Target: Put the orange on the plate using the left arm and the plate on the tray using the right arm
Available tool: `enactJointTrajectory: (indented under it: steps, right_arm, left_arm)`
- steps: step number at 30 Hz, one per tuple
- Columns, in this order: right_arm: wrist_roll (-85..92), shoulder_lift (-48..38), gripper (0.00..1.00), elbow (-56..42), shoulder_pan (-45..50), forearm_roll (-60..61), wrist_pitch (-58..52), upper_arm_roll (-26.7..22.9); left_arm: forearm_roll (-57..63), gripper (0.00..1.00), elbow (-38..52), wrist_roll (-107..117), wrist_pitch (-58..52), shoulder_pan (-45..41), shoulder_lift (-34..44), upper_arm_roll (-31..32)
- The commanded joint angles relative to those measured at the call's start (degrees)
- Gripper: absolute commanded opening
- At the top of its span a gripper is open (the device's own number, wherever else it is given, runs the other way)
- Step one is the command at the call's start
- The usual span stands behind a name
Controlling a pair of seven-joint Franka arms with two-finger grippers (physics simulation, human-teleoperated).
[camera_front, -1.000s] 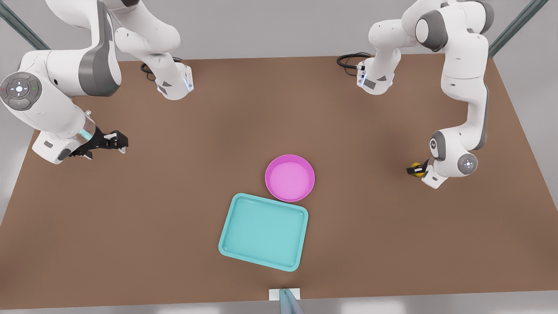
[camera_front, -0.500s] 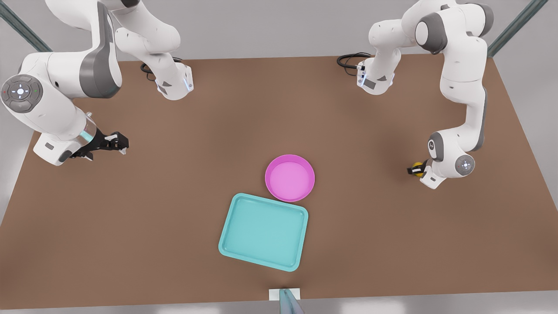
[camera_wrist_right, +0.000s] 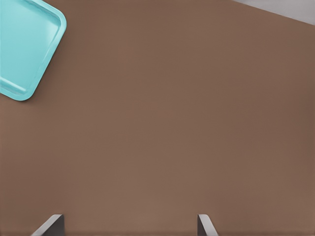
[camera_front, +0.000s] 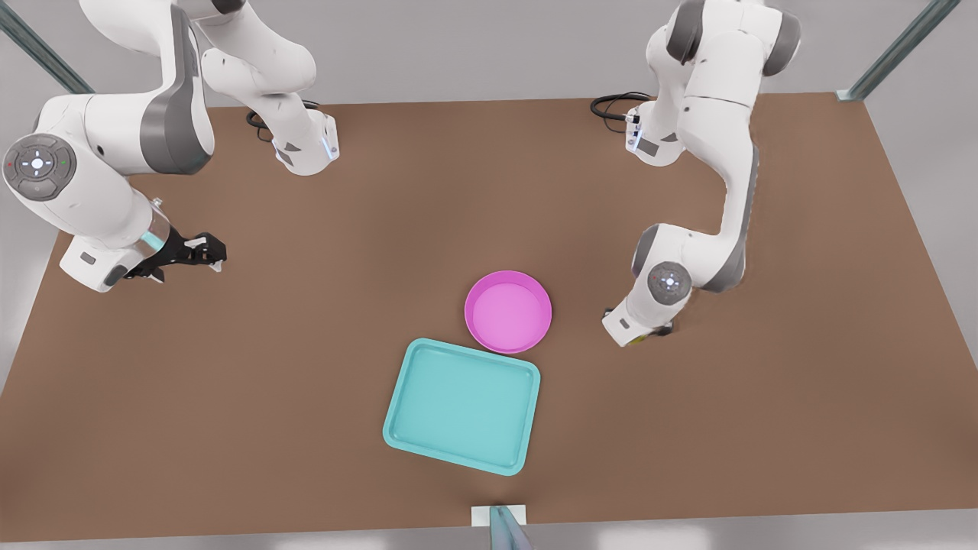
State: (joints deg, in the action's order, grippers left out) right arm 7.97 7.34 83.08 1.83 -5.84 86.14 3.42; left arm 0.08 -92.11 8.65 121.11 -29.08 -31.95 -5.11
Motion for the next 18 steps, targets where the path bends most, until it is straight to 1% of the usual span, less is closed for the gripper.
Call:
enactJointTrajectory:
  steps: [1, 4, 5, 8, 10, 11, 13, 14, 15, 16, 17, 18]
  right_arm:
    - [0.0, 0.0, 1.0, 0.0, 0.0, 0.0, 0.0, 0.0]
    - [0.1, 0.0, 1.0, 0.0, 0.0, 0.0, 0.0, 0.0]
    - [0.0, 0.0, 1.0, 0.1, 0.0, 0.0, 0.0, 0.0]
    - [0.0, 0.0, 1.0, 0.1, 0.0, 0.0, 0.0, 0.0]
    - [0.1, 0.1, 1.0, 0.0, 0.0, 0.0, 0.0, 0.0]
    - [0.0, 0.1, 1.0, 0.1, 0.0, 0.0, 0.0, 0.0]
    - [-0.1, 0.7, 1.0, 1.9, 0.4, 0.5, 0.4, 0.0]
    - [-0.1, 1.7, 1.0, 2.3, 0.6, 2.9, 1.3, 0.0]
    - [-0.1, 2.9, 1.0, 4.9, 1.5, 5.8, 3.5, 0.0]
    - [-0.1, 4.0, 1.0, 8.2, 2.6, 10.2, 6.1, 0.1]
    - [-0.1, 6.7, 1.0, 10.3, 5.6, 13.9, 10.9, 0.4]
    - [-3.0, 10.7, 1.0, 10.4, 9.1, 18.6, 15.9, 0.5]
  left_arm:
    - [-3.3, 0.61, 9.7, 39.9, -11.8, -5.4, -5.3, 1.3]
    - [-3.3, 0.62, 20.6, 48.1, -11.3, -9.2, -13.8, 1.6]
    - [-3.3, 0.62, 22.0, 49.9, -11.2, -9.7, -14.9, 2.0]
    - [-3.3, 0.62, 21.8, 55.9, -11.7, -10.9, -15.5, 5.2]
    - [-3.5, 0.64, 21.3, 55.9, -12.5, -11.6, -15.5, 5.5]
    - [-3.4, 1.0, 21.3, 55.7, -12.5, -11.6, -15.6, 5.5]
    - [-3.4, 1.0, 21.4, 55.5, -13.4, -11.4, -15.2, 5.4]
    - [-6.4, 1.0, 21.6, 55.1, -14.3, -10.1, -14.5, 4.8]
    - [-6.2, 1.0, 22.1, 54.7, -17.0, -8.9, -13.0, 3.8]
    - [-6.5, 1.0, 23.1, 50.0, -23.3, -5.6, -7.2, 1.4]
    - [-6.5, 1.0, 27.5, 36.0, -33.8, 0.5, -2.2, 1.0]
    - [-5.8, 1.0, 32.0, 20.4, -44.9, 5.6, 0.7, -0.3]
